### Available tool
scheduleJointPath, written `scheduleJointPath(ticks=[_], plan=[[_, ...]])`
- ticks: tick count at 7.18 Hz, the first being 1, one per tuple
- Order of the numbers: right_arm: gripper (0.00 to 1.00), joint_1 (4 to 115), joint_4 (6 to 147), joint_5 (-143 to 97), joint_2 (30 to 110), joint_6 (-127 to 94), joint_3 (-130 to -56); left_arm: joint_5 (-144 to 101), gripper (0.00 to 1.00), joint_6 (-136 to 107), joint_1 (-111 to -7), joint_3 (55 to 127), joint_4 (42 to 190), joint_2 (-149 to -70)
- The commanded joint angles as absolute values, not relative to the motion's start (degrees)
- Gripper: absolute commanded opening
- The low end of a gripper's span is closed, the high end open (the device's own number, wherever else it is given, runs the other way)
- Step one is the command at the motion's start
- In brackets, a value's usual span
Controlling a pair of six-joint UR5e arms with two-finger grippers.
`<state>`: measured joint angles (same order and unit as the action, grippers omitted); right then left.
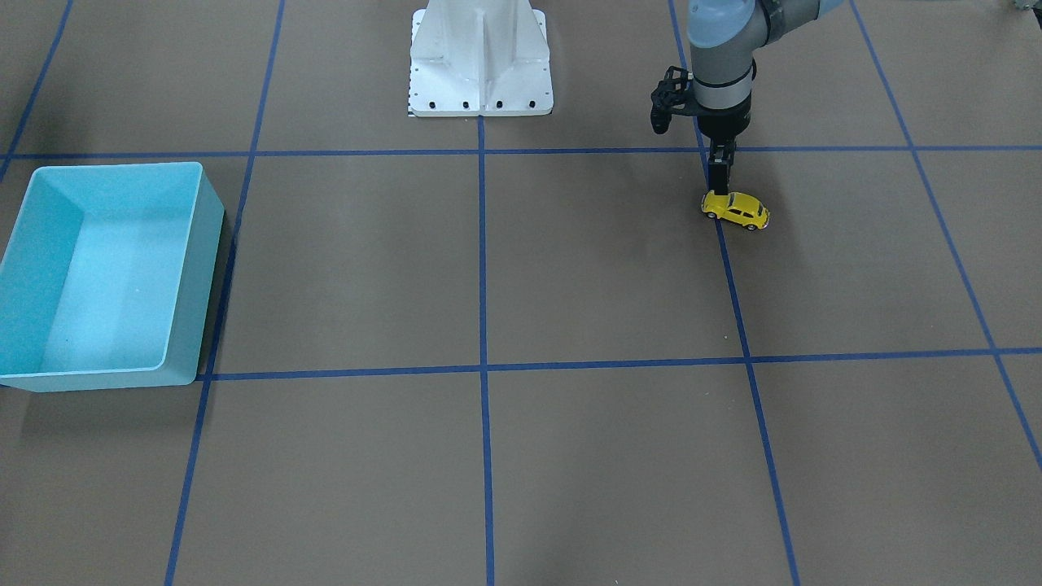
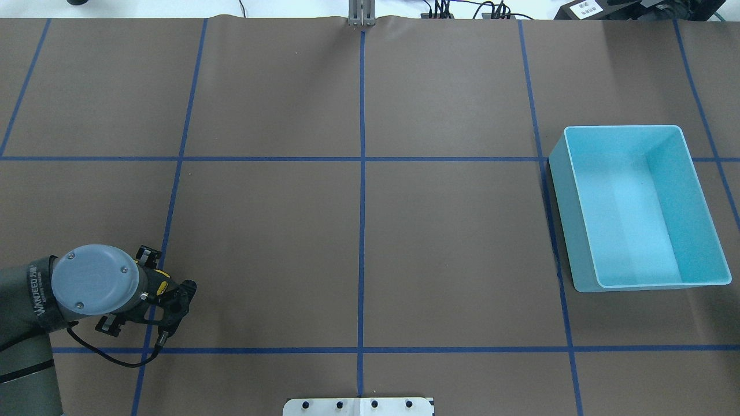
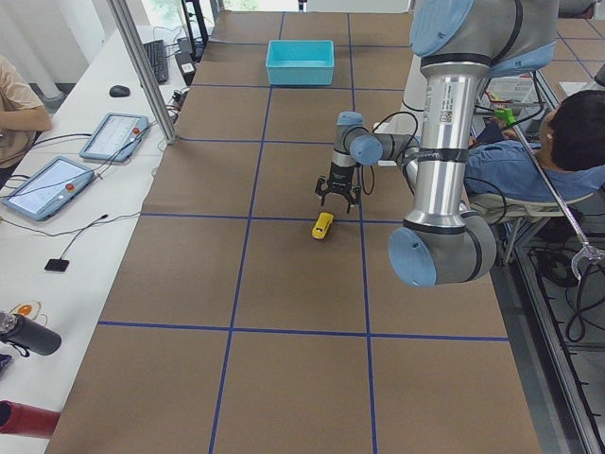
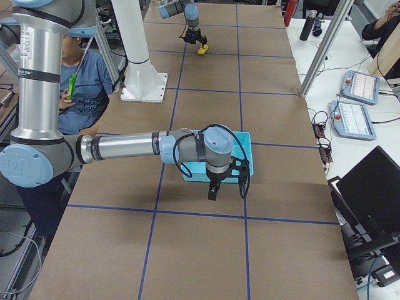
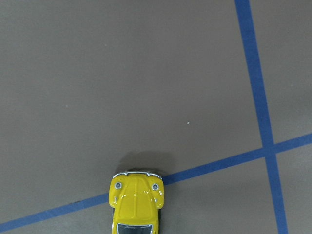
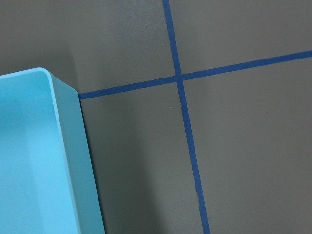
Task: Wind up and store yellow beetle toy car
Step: 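Hold the car with the left gripper pressed against the table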
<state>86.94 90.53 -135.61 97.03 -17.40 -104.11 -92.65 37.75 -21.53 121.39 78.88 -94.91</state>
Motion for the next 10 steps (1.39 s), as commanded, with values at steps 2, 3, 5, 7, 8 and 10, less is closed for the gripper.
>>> scheduleJointPath(ticks=[2,3,5,7,8,10], plan=[[1.0,86.8,90.4,-135.6,97.0,-17.4,-104.1,-89.0,0.99,37.8,-21.2,118.5,80.0,-96.9],[1.0,86.8,90.4,-135.6,97.0,-17.4,-104.1,-88.5,0.99,37.8,-21.2,117.8,80.9,-97.1],[1.0,86.8,90.5,-135.6,97.0,-17.4,-104.2,-88.6,0.99,37.7,-21.2,116.9,81.6,-97.0],[1.0,86.9,90.5,-135.6,97.1,-17.4,-104.2,-89.2,0.99,37.8,-21.2,115.0,83.8,-97.0],[1.0,86.8,90.5,-135.6,97.1,-17.4,-104.3,-89.2,0.98,37.8,-21.2,114.9,83.9,-96.9],[1.0,86.8,90.5,-135.6,97.1,-17.3,-104.2,-89.3,0.97,37.8,-21.2,114.8,84.5,-96.6]])
